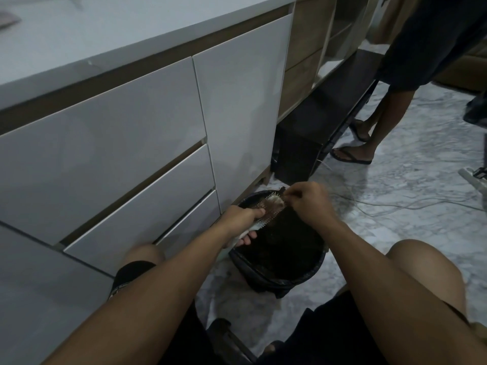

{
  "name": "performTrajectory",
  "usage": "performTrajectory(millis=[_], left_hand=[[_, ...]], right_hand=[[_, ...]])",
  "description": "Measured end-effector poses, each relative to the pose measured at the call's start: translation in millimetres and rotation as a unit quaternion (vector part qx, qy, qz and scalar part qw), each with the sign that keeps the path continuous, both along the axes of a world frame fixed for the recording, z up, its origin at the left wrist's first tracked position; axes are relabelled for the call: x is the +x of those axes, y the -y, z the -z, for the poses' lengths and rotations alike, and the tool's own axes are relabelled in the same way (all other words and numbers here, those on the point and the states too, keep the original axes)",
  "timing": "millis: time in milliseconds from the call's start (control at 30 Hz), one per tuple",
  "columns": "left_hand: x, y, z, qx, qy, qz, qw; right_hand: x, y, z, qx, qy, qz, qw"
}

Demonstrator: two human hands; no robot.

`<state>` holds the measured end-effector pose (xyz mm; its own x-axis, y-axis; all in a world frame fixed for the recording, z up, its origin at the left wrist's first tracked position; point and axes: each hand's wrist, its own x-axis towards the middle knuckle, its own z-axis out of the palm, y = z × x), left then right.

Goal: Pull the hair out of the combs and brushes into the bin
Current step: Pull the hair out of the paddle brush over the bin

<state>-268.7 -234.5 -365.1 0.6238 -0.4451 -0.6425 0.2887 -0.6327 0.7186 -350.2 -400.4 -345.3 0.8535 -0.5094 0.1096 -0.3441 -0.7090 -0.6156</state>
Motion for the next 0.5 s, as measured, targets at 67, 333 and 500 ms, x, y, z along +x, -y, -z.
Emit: performTrajectory(millis=[67,333,500], left_hand=[[2,2,-3,-0.001,0.0,0.003,1.0],[3,0,-5,0.001,0.012,-0.009,1.0],[1,0,-5,0.007,0.008,-0.002,1.0]], right_hand=[[0,-1,-1,-0.001,0.02,0.021,1.0],[-5,-2,0,0.034,-0.037,-0.103,0.993],[-4,-10,2,-0.003,-0.008,-0.118,0.993]])
